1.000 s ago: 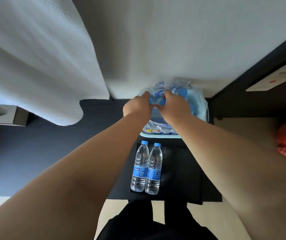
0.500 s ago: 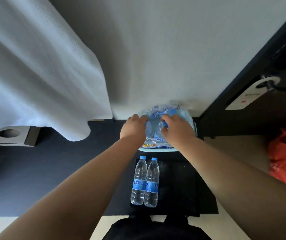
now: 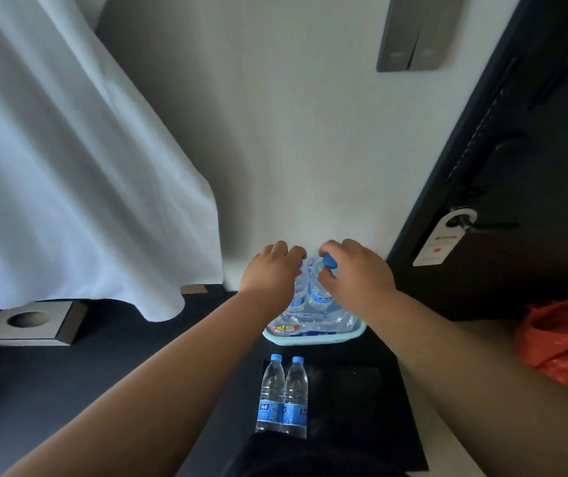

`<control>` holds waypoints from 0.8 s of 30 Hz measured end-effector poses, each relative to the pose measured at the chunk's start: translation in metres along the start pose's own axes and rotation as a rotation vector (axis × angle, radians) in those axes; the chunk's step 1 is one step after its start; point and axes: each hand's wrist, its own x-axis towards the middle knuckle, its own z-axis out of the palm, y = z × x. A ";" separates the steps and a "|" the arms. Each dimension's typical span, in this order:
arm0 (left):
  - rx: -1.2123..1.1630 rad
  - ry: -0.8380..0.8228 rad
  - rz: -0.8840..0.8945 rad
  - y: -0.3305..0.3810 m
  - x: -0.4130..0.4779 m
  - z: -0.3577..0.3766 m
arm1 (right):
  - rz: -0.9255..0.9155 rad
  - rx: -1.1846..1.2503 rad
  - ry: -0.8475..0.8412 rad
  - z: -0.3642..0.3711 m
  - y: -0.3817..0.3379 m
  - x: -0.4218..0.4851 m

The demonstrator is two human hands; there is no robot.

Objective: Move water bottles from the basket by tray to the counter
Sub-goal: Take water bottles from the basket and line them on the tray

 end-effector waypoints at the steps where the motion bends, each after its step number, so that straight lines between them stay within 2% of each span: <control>1: -0.006 0.015 0.010 0.004 -0.002 -0.004 | -0.002 0.002 0.006 -0.004 -0.001 -0.003; 5: 0.001 0.006 0.055 0.015 -0.016 -0.009 | -0.014 -0.028 -0.007 -0.009 0.000 -0.018; 11: 0.005 -0.157 0.100 0.020 -0.050 0.021 | -0.025 0.022 -0.107 0.013 0.010 -0.059; 20: -0.082 -0.503 0.035 0.026 -0.099 0.111 | 0.148 0.044 -0.454 0.087 0.034 -0.117; 24: -0.080 -0.511 0.027 0.046 -0.106 0.148 | 0.241 0.013 -0.574 0.129 0.048 -0.138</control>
